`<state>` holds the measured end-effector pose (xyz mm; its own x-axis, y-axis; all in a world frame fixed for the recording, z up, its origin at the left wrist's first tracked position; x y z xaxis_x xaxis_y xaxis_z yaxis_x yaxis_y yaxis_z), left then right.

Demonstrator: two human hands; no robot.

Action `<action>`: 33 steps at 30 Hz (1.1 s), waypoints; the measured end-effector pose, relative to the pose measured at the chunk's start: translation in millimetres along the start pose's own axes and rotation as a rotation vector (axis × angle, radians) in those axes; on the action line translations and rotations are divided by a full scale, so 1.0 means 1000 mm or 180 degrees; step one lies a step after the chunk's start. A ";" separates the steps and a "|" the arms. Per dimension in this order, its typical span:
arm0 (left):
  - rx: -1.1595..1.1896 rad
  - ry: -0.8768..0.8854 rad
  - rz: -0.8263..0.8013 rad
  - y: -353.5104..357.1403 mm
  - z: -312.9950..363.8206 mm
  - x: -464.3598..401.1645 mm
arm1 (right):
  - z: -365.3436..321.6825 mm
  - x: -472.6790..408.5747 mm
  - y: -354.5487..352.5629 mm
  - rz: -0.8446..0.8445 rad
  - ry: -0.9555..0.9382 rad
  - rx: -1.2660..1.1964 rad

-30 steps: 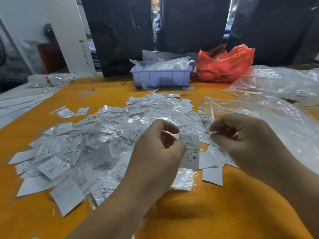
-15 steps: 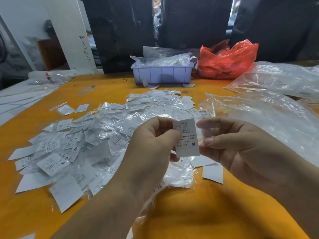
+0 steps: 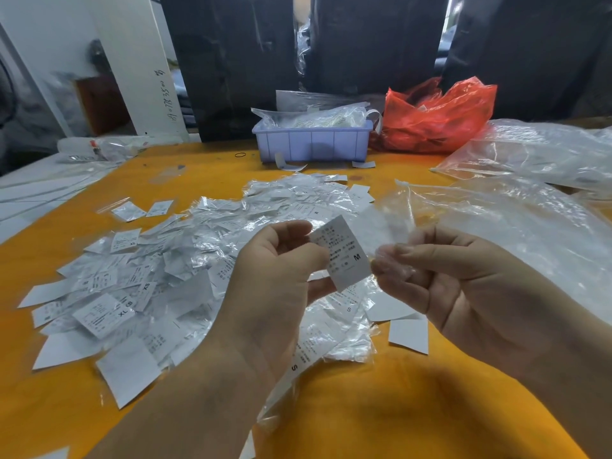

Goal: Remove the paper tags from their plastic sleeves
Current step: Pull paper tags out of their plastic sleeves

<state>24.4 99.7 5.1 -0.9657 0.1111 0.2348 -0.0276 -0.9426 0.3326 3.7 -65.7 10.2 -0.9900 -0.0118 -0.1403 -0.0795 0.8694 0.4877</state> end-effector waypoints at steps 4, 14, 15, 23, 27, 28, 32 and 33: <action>-0.0042 -0.0089 -0.0148 0.004 -0.002 0.000 | 0.002 0.000 -0.003 0.0182 0.0090 -0.0334; -0.0827 -0.0018 -0.0160 0.011 -0.001 0.004 | 0.013 0.002 -0.006 0.0134 0.0263 0.0474; -0.0845 0.0001 -0.0157 0.010 0.000 0.004 | 0.013 0.002 -0.006 0.0099 0.0255 0.0470; -0.0814 0.0004 -0.0332 0.010 0.002 0.005 | 0.011 0.000 -0.005 0.0001 0.0135 0.0184; -0.0547 -0.0191 -0.0536 0.014 -0.004 0.006 | 0.010 -0.001 -0.007 0.0027 0.0082 0.0166; -0.0413 -0.0304 -0.0613 0.016 -0.007 0.006 | 0.010 -0.001 -0.007 0.0020 0.0059 0.0210; -0.0031 -0.0827 -0.0910 0.023 -0.017 0.006 | 0.007 -0.002 -0.006 -0.0096 -0.0144 0.0417; -0.0024 -0.0921 -0.0988 0.025 -0.019 0.007 | 0.006 -0.002 -0.005 -0.0126 -0.0230 0.0509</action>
<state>11.9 71.2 -2.5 -0.7989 0.4728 0.3717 -0.3085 -0.8527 0.4216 6.9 -67.4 3.1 -0.9751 -0.0172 -0.2210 -0.0931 0.9365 0.3382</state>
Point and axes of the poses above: each hand's wrist, its own x-axis away from the middle knuckle, its own y-axis out of the palm, z = x × y, the point moved 6 cm from there along -x, towards the middle knuckle, and after that the axes turned 14 degrees about -y, right-handed, at the moved point
